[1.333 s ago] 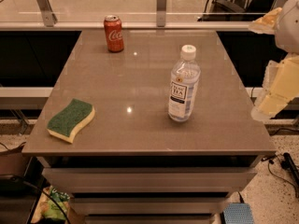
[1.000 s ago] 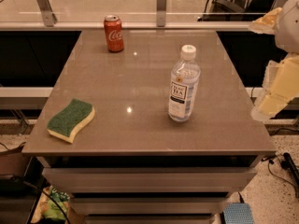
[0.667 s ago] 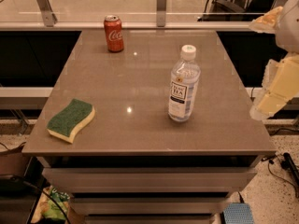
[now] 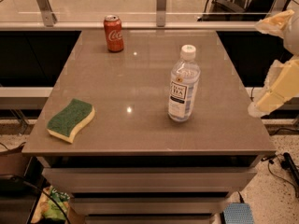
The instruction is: Move blue plastic bottle near coke can
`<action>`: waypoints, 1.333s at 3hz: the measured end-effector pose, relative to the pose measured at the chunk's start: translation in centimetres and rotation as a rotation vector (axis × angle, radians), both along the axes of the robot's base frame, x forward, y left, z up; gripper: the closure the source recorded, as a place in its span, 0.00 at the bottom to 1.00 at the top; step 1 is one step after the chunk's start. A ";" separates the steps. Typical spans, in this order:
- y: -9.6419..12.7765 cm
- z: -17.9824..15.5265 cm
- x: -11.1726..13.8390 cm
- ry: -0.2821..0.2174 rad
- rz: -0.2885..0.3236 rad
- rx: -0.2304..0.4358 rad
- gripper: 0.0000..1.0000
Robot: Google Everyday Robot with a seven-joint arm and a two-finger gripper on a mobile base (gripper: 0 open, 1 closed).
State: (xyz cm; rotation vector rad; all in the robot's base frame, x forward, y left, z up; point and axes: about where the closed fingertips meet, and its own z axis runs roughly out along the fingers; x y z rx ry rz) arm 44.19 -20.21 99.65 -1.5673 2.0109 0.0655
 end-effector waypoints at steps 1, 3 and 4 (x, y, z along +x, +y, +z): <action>0.0 -1.8 2.1 -0.003 0.013 0.117 0.00; 2.4 -6.7 6.5 0.069 0.086 0.330 0.00; 4.3 -8.5 7.6 0.097 0.116 0.416 0.00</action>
Offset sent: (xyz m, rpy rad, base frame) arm 0.0777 0.0090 -0.0716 0.3842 0.0505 0.0723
